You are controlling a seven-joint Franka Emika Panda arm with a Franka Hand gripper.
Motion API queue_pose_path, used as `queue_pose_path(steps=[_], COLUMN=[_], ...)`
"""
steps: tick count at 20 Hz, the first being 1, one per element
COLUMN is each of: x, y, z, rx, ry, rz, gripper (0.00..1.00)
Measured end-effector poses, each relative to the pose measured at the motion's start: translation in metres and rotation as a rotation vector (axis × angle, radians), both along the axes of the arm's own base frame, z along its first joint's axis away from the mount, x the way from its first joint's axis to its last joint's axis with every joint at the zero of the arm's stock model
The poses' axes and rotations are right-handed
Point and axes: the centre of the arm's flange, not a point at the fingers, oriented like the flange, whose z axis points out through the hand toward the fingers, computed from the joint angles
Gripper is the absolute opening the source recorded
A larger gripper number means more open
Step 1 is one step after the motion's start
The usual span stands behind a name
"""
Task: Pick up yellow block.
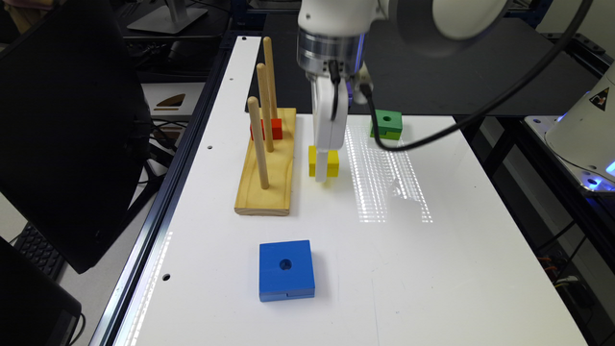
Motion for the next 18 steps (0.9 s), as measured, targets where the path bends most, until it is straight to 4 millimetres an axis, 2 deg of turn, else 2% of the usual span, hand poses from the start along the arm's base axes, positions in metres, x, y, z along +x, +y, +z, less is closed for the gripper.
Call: queue_pose_path(steps=[4, 9, 13, 18], x=[0.000, -0.002, -0.002, -0.010], y=[0.000, 0.000, 0.000, 0.000], z=[0.011, 0.050, 0.066, 0.117], rx=[-0.002, -0.011, -0.014, -0.024], ry=[-0.003, -0.002, -0.008, -0.015], rz=[0.001, 0.005, 0.006, 0.006], gripper=[0.00, 0.00, 0.00, 0.00])
